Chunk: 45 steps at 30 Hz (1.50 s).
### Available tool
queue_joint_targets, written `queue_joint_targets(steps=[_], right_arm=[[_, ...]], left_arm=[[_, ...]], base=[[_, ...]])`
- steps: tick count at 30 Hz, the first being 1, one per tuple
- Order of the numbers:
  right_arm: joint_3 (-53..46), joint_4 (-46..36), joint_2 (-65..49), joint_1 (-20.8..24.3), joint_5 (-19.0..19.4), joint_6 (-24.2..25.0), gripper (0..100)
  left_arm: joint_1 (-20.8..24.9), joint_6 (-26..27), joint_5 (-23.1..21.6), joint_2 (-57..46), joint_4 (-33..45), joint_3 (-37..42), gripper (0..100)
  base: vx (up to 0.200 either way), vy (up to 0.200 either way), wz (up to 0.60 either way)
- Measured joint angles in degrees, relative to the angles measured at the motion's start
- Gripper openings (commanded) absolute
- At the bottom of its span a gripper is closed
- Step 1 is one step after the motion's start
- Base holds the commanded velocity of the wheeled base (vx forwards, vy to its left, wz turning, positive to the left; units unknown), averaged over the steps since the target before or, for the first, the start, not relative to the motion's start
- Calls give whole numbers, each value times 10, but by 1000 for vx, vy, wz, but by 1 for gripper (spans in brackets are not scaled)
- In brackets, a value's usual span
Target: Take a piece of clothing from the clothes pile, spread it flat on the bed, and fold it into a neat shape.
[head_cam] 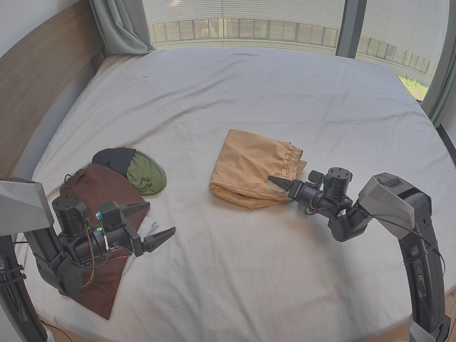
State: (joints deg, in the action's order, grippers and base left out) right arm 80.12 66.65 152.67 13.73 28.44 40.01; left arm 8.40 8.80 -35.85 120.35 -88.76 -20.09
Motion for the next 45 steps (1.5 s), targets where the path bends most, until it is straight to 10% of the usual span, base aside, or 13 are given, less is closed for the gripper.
queue_joint_targets(steps=[17, 45], right_arm=[[-93, -10, -142, -70, -1, -8, 100], [11, -45, -95, 1, -1, -19, 100]], left_arm=[[-2, 1, 0, -1, 0, -5, 100], [0, 1, 0, -1, 0, -8, 100]], base=[[0, 0, 0], [0, 0, 0]])
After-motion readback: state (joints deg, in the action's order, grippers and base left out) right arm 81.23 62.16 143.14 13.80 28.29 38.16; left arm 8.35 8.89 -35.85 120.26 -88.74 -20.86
